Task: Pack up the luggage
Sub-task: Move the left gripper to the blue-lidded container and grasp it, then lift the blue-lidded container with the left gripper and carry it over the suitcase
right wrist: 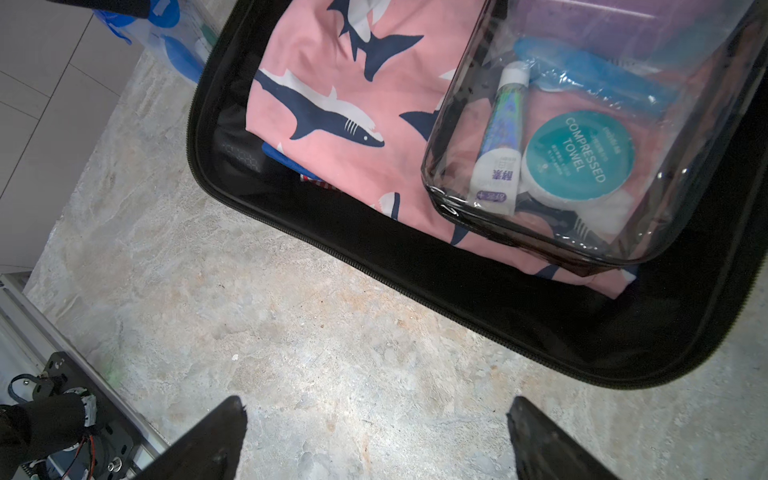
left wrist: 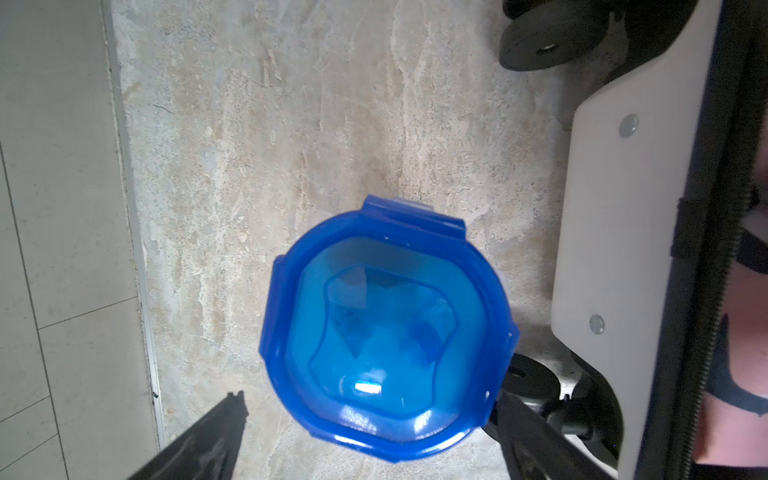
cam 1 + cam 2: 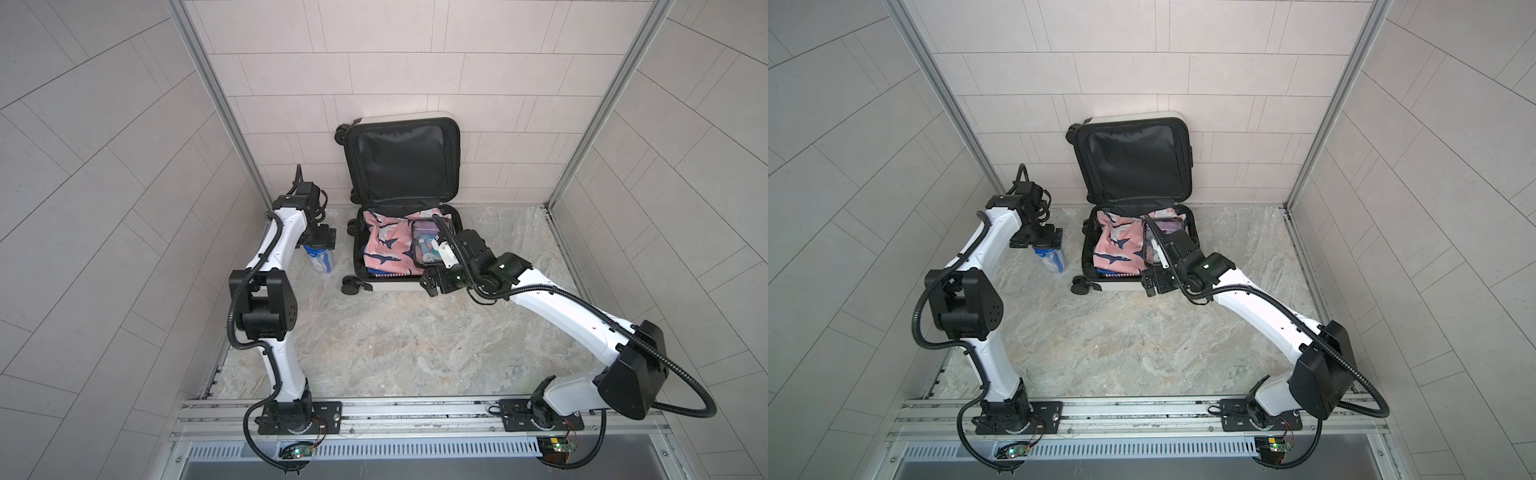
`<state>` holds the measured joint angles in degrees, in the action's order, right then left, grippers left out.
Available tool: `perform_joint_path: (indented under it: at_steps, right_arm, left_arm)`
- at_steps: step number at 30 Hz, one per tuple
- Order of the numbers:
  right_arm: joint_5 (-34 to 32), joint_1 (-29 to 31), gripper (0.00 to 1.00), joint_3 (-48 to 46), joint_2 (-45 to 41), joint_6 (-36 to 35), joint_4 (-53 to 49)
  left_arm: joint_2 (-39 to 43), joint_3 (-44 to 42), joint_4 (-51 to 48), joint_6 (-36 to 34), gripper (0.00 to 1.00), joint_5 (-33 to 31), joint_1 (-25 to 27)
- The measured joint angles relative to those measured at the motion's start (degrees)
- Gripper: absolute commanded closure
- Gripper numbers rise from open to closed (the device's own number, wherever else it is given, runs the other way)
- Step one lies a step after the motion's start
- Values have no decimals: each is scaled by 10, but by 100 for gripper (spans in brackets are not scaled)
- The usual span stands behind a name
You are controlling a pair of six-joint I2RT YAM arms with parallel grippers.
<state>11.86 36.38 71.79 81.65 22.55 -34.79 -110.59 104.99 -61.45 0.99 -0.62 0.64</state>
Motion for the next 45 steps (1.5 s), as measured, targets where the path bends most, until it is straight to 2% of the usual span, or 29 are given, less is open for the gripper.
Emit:
perform_joint_path:
  at_steps: [17,22,33,40,45]
  right_arm:
    - [6,0,1,0,0,5,-2]
    - [6,0,1,0,0,9,-2]
    - [5,0,1,0,0,17,-2]
    - [-5,0,1,0,0,17,-2]
    - [-10,-1,1,0,0,17,-2]
  left_arm:
    - [-76,47,-7,-10,0,10,0]
    - [-87,60,-12,-10,8,16,0]
    - [-96,73,-23,-13,32,21,0]
    - [-88,73,-33,-7,38,35,0]
    - [-47,73,-45,5,41,62,0]
